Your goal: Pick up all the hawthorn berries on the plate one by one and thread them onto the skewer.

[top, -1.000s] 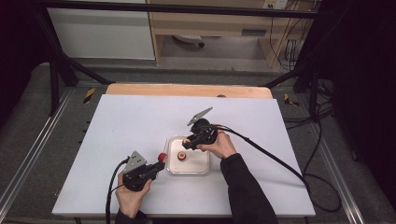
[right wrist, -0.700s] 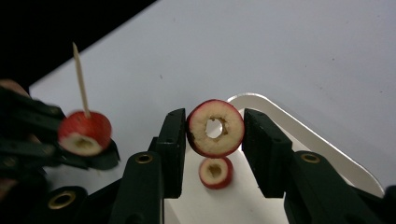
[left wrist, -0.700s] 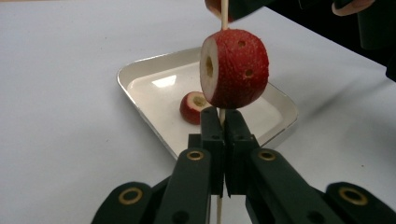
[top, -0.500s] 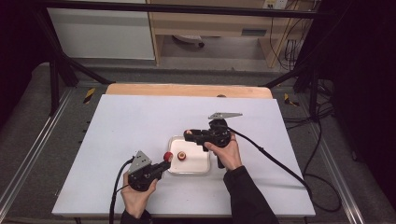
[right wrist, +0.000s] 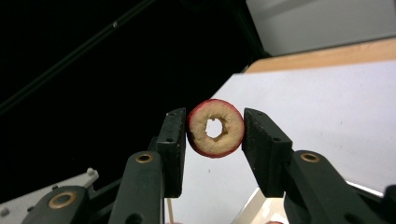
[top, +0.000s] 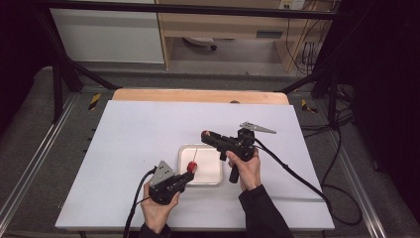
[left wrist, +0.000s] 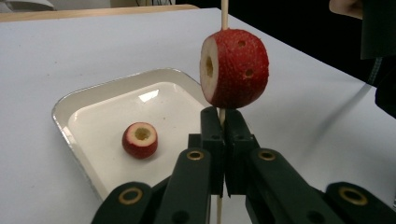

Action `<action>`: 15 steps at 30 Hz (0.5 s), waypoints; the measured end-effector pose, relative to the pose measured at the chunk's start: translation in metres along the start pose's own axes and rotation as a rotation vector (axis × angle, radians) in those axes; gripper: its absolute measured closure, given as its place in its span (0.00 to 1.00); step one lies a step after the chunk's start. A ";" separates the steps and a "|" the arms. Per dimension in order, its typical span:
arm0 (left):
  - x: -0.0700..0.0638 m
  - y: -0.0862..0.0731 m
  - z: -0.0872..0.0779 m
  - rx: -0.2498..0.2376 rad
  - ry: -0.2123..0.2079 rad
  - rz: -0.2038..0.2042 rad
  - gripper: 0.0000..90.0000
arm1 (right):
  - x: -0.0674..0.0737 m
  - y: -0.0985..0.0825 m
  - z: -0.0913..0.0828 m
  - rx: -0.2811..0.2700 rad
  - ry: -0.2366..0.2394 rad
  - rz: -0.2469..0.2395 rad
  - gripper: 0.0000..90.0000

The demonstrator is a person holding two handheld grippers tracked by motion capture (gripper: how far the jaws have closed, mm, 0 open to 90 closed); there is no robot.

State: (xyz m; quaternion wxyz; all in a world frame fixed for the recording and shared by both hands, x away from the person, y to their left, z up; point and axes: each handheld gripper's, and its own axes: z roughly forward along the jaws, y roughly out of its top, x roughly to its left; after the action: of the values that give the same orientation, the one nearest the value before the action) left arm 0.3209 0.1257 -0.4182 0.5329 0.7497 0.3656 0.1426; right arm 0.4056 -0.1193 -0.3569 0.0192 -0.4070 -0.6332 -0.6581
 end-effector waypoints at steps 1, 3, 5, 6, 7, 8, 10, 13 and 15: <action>-0.001 0.000 0.000 -0.002 -0.001 -0.001 0.99 | 0.001 0.000 -0.001 -0.006 0.002 0.002 0.68; -0.002 0.001 0.001 -0.005 -0.001 -0.004 0.99 | 0.003 0.001 -0.003 -0.034 0.004 -0.007 0.68; -0.003 0.001 0.002 -0.008 0.000 -0.004 0.99 | 0.003 0.001 -0.005 -0.057 0.004 -0.008 0.68; -0.004 0.002 0.002 -0.008 0.001 -0.006 0.99 | 0.004 0.001 -0.006 -0.068 0.006 -0.011 0.68; -0.004 0.002 0.003 -0.007 0.001 -0.004 0.99 | 0.004 0.001 -0.007 -0.077 0.009 -0.016 0.68; -0.005 0.003 0.004 -0.009 0.002 -0.007 0.99 | 0.004 0.001 -0.008 -0.088 0.008 -0.016 0.68; -0.008 0.005 0.005 -0.012 0.001 -0.009 0.99 | 0.004 0.002 -0.010 -0.107 0.014 -0.020 0.68; -0.012 0.009 0.008 -0.018 -0.001 -0.009 0.99 | 0.005 0.002 -0.012 -0.131 0.022 -0.014 0.68; -0.014 0.011 0.010 -0.026 -0.004 -0.017 0.99 | 0.006 0.002 -0.013 -0.138 0.030 -0.008 0.68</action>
State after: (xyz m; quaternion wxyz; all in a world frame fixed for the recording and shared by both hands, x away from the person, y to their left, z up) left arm 0.3216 0.1068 -0.4097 0.5444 0.7399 0.3691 0.1415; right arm 0.3960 -0.1277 -0.3503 -0.0021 -0.3949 -0.5875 -0.7064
